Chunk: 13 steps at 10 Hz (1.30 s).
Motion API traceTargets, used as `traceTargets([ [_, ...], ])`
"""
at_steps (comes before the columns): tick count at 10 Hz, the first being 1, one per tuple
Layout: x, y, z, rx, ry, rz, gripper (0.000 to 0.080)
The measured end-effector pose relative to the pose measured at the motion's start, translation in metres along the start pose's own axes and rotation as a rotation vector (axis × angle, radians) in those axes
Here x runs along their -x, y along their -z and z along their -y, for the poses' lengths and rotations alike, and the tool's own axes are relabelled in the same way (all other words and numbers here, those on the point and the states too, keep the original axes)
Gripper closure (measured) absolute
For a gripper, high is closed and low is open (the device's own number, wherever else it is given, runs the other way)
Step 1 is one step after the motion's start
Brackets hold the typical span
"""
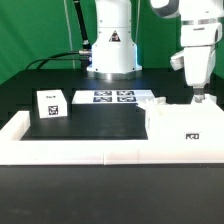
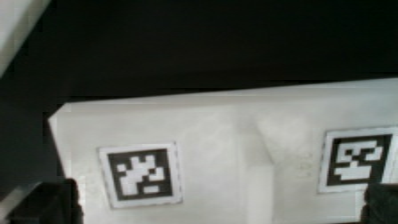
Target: Assemble cabinet
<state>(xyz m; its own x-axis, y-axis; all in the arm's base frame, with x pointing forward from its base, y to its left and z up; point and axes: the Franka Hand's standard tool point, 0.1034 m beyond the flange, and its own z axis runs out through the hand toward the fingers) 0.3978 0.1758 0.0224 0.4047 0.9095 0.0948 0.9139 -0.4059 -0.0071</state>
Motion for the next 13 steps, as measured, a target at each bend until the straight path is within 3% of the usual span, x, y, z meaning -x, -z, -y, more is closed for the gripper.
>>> traceTargets([
  [3, 0.002, 0.000, -0.002, 0.003, 0.011, -0.005, 0.0002],
  [7, 0.000, -0.011, 0.005, 0.000, 0.010, -0.022, 0.0002],
  [9, 0.000, -0.011, 0.005, 0.001, 0.010, -0.022, 0.0258],
  [10, 0.000, -0.011, 0.005, 0.000, 0.010, -0.022, 0.0258],
  [12, 0.001, -0.012, 0.005, 0.000, 0.007, -0.022, 0.0623],
  [13, 0.001, -0.012, 0.004, 0.000, 0.008, -0.022, 0.0733],
])
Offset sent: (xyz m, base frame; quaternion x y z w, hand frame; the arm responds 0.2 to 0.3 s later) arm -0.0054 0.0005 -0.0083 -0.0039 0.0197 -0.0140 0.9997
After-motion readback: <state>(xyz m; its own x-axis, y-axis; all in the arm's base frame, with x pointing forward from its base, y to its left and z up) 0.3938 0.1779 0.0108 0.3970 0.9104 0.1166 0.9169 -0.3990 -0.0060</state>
